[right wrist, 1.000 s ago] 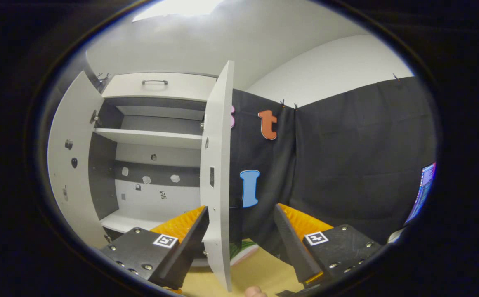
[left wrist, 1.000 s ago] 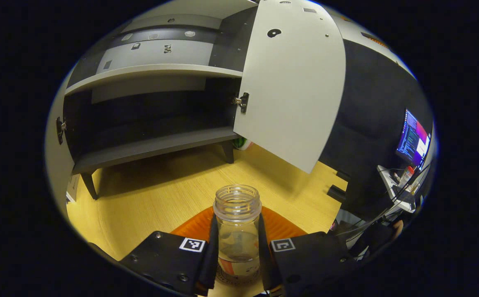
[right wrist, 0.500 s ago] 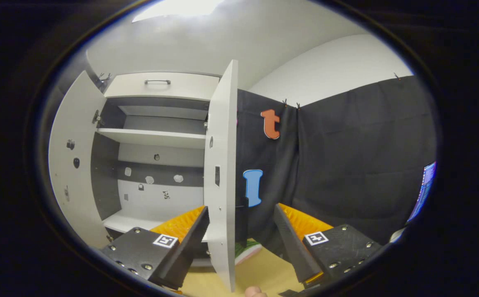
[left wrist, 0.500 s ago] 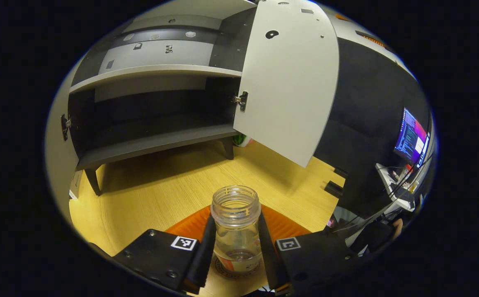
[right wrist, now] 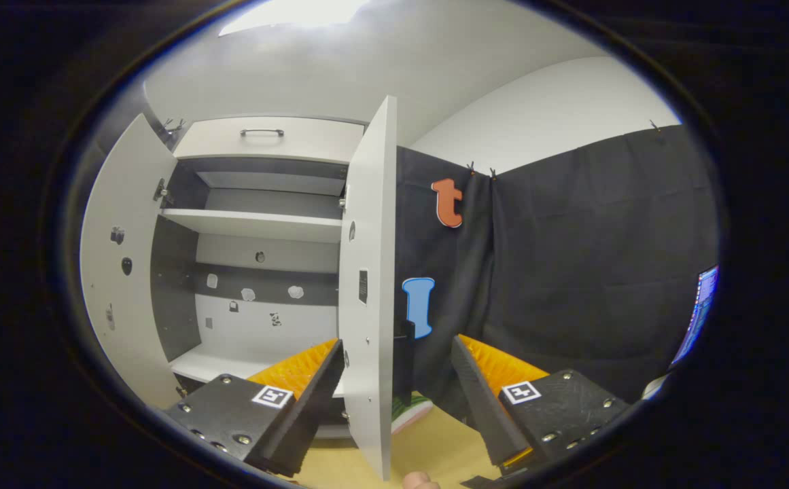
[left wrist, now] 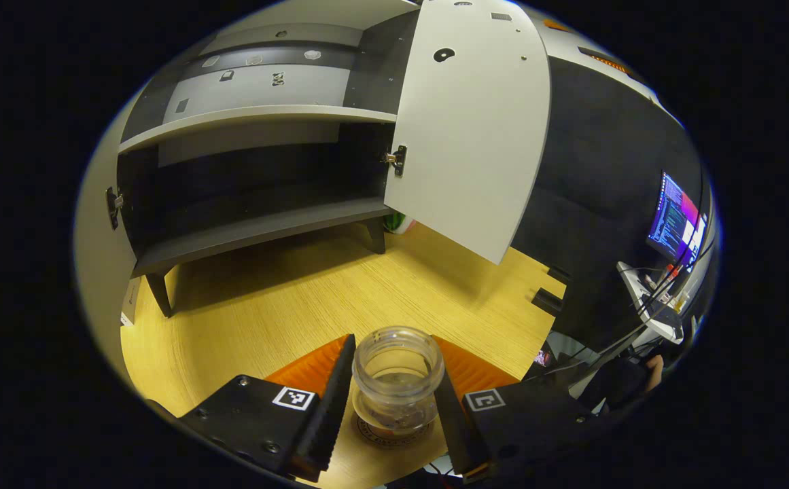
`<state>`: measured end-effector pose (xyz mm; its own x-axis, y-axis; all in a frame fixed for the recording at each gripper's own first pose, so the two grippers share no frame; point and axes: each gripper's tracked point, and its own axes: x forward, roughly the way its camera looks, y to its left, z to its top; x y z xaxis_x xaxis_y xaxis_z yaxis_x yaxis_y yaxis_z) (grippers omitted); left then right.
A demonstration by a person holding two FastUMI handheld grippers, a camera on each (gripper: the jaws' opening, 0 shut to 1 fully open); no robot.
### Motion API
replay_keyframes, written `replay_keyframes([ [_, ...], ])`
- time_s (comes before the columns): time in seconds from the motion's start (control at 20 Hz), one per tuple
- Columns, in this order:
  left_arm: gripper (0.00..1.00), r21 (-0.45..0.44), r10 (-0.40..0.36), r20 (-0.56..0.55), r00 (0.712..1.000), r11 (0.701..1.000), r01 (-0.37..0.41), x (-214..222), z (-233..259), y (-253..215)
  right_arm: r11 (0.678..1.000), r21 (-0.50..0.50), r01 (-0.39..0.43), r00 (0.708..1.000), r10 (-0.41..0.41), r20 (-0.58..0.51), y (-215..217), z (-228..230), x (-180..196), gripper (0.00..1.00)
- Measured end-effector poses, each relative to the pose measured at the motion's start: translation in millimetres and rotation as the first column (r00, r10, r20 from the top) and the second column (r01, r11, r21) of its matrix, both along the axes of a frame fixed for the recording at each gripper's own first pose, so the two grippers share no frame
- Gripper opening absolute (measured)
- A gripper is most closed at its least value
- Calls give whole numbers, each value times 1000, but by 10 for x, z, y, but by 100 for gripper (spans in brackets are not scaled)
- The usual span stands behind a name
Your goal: Grasp the bottle in the cabinet with the left hand and place it on the coaster, then close the right door with the right hand and the left door with the left hand.
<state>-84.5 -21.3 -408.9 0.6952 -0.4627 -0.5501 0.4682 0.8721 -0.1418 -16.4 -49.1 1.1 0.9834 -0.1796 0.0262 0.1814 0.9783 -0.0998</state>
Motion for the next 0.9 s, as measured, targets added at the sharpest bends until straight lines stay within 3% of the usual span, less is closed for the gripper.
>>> replay_keyframes([
  [0.1, 66, 0, -4, 1, 1000, 1000, 4, -12, 15, -9, 1000, 0, 0, 1000, 0, 1, -1, 4, -2, 94],
  [0.6, 66, -15, -30, 50, 998, 999, 30, -43, 253, -110, 1000, 2, 8, 1000, -8, -3, -68, -17, -17, 96],
  [0.9, 67, -53, -49, 125, 991, 997, 56, -13, 676, -160, 1000, 5, 13, 1000, -13, -7, -87, -52, -12, 93],
])
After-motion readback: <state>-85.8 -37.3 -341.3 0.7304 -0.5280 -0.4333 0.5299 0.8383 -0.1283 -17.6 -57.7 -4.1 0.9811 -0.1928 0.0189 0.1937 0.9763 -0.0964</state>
